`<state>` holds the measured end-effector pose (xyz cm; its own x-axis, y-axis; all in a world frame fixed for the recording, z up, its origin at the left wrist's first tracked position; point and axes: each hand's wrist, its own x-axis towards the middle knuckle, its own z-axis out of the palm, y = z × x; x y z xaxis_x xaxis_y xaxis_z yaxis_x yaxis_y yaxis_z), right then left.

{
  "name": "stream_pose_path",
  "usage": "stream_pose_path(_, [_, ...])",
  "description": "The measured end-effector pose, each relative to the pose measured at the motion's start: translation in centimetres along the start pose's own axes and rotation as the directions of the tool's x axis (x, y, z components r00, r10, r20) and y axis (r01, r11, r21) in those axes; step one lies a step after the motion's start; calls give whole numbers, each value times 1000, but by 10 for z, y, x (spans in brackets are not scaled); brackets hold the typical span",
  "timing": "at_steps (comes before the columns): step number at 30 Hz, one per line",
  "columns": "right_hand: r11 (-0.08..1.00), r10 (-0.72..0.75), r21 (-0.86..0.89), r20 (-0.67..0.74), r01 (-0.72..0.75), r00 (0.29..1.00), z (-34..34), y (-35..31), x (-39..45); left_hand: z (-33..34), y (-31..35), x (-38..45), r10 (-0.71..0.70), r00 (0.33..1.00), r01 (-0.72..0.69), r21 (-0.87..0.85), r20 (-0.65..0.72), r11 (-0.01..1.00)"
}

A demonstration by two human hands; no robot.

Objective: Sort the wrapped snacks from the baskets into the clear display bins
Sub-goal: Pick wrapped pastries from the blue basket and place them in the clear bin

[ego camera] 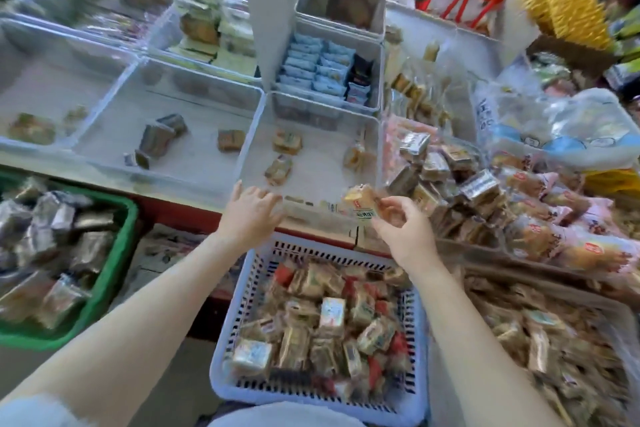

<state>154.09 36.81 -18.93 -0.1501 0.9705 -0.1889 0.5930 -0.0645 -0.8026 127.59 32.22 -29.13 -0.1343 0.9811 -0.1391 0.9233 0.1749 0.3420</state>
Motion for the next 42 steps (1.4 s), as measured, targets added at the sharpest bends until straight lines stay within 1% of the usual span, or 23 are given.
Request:
stream_pose_path(1, [1000, -3, -20, -2, 3, 1000, 8, 0, 9, 4, -6, 2, -4, 1000, 4, -7, 28, 1000])
stream_pose_path(3, [999, -10, -53, -21, 9, 1000, 24, 2, 27, 9, -12, 9, -6, 1000, 7, -70, 17, 998])
stream_pose_path(5, [993, -18, -117, -30, 15, 999, 39, 4, 50, 10, -13, 18, -36, 999, 38, -127, 17, 991])
stream_pose_path(7, [979, 10, -201, 9, -8, 1000, 53, 8, 74, 11, -13, 24, -62, 997, 66, -146, 35, 987])
stream_pose_path(9, [953, 68, -298, 58, -48, 996, 66, 14, 96, 13, -13, 26, -51, 999, 53, -142, 17, 988])
stream_pose_path(10, [945, 107, -319, 82, -75, 991, 73, 16, 105, 15, -14, 25, -46, 999, 46, -142, 1, 989])
stream_pose_path(14, [941, 223, -288, 143, -175, 964, 97, 21, 130, 20, -14, 24, -44, 997, 34, -154, -58, 987])
stream_pose_path(18, [904, 263, -395, 209, -165, 942, 115, 29, 149, 23, -15, 23, -44, 995, 31, -152, -87, 988])
stream_pose_path(21, [891, 295, -422, 254, -169, 921, 119, 35, 151, 25, -15, 23, -39, 994, 23, -150, -101, 988])
stream_pose_path(23, [901, 286, -401, 263, -165, 921, 116, 33, 145, 25, -15, 23, -38, 994, 22, -148, -106, 989])
stream_pose_path(26, [948, 218, -278, 223, -152, 950, 106, 22, 128, 23, -14, 21, -31, 993, 13, -157, -115, 988])
stream_pose_path(29, [984, 89, -166, 183, -58, 979, 83, 8, 96, 18, -12, 21, -46, 996, 33, -175, -71, 984])
stream_pose_path(31, [994, 25, -110, 163, -7, 986, 60, 5, 66, 16, -7, 20, -84, 996, 74, -186, -42, 980])
stream_pose_path(32, [996, 4, -88, 144, 8, 990, 49, 7, 49, 15, -2, 19, -117, 991, 101, -217, -60, 971])
stream_pose_path(33, [997, -1, -72, 119, 10, 993, 38, 11, 32, 12, 7, 16, -148, 983, 114, -273, -111, 955])
stream_pose_path(35, [997, 50, -53, 65, -47, 997, 24, 29, 1, 4, 34, 5, -162, 957, 54, -400, -241, 915])
stream_pose_path(36, [994, 103, -45, 45, -101, 994, 22, 42, -12, 1, 49, -3, -144, 955, 10, -455, -260, 890])
stream_pose_path(37, [984, 175, -49, 47, -173, 983, 24, 56, -24, 1, 63, -12, -119, 968, -9, -511, -219, 860])
stream_pose_path(38, [965, 258, -71, 76, -253, 963, 28, 73, -34, 3, 75, -20, -90, 988, 5, -562, -124, 827])
stream_pose_path(39, [938, 343, -104, 121, -332, 931, 35, 89, -43, 9, 82, -27, -56, 998, 45, -592, -1, 805])
stream_pose_path(40, [900, 432, -143, 164, -412, 887, 45, 105, -51, 16, 86, -33, -30, 992, 98, -591, 124, 801])
stream_pose_path(42, [819, 571, -214, 209, -533, 794, 65, 136, -62, 34, 84, -44, 1, 947, 171, -506, 322, 846])
